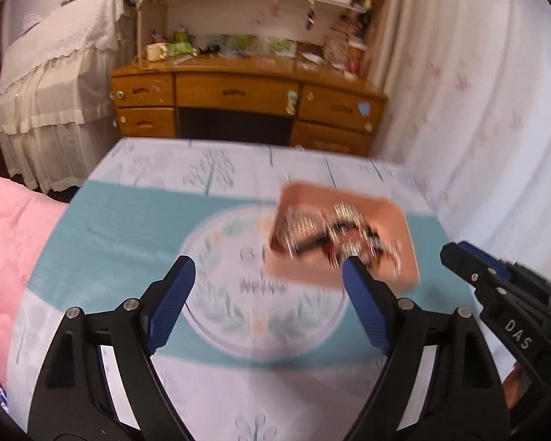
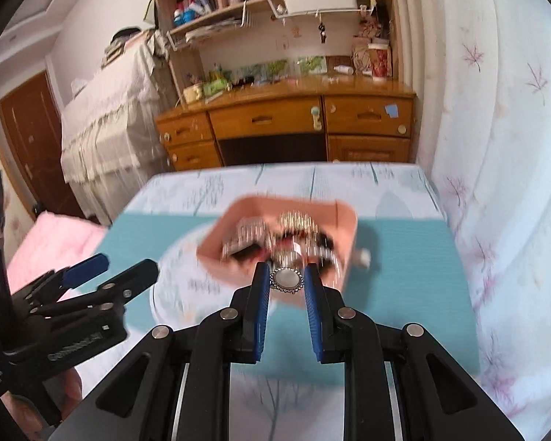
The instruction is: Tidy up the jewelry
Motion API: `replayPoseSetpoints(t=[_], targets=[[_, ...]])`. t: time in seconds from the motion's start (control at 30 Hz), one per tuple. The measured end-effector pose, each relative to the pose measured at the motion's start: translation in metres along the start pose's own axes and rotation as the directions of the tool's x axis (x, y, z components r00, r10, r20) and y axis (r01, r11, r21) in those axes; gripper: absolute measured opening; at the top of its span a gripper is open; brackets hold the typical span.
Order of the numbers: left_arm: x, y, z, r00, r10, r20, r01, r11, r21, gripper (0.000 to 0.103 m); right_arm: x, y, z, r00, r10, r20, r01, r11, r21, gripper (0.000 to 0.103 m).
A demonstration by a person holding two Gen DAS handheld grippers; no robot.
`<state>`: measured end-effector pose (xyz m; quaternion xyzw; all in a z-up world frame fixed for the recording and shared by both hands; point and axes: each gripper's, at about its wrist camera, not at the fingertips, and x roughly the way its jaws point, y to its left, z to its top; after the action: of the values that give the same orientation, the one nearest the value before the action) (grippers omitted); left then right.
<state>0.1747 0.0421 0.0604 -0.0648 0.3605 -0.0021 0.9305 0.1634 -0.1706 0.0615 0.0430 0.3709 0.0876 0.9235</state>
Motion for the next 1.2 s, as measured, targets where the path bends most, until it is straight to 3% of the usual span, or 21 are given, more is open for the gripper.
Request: replayPoseSetpoints(t=[0.17,0.3,0.43,0.63,0.77,0.87,1.2], targets=[[0.020,-0.003,0.032,1.000,0.029,-0.004,-0.029,0.999,-0.014,0.081,0.034,-0.016,0.036,1.000,0.009,0.028,-0.011,0.998,0.065,0.019],[0.044,-0.012,0.041,0.999,0.039,-0.021,-0.039,0.999,-0.003,0.081,0.074,-0.032,0.047,1.000,0.019,-0.011,-0.017,0.993,0.119,0.019],[0.070,-0.018,0.037,0.997,0.037,-0.074,-0.038,0.999,0.001,0.081,0.107,-0.039,0.047,0.999,-0.008,-0.050,0.014,0.992,0.126,0.019],[0.090,-0.018,0.021,0.992,0.031,-0.125,-0.033,0.999,-0.009,0.081,0.124,-0.043,0.035,0.994,-0.088,-0.059,0.095,0.989,0.114,0.020],[0.094,-0.015,0.015,0.989,0.036,-0.141,-0.038,0.999,-0.013,0.081,0.122,-0.051,0.032,0.995,-0.080,-0.060,0.088,0.985,0.151,0.022],[0.092,-0.013,0.013,0.989,0.031,-0.143,-0.034,0.999,-0.022,0.081,0.115,-0.057,0.032,0.997,-0.069,-0.044,0.075,0.982,0.171,0.034],[0.061,-0.017,0.003,0.993,0.036,-0.112,-0.035,0.999,0.009,0.081,0.060,-0.045,0.023,1.000,-0.015,0.004,0.014,0.983,0.181,0.035]])
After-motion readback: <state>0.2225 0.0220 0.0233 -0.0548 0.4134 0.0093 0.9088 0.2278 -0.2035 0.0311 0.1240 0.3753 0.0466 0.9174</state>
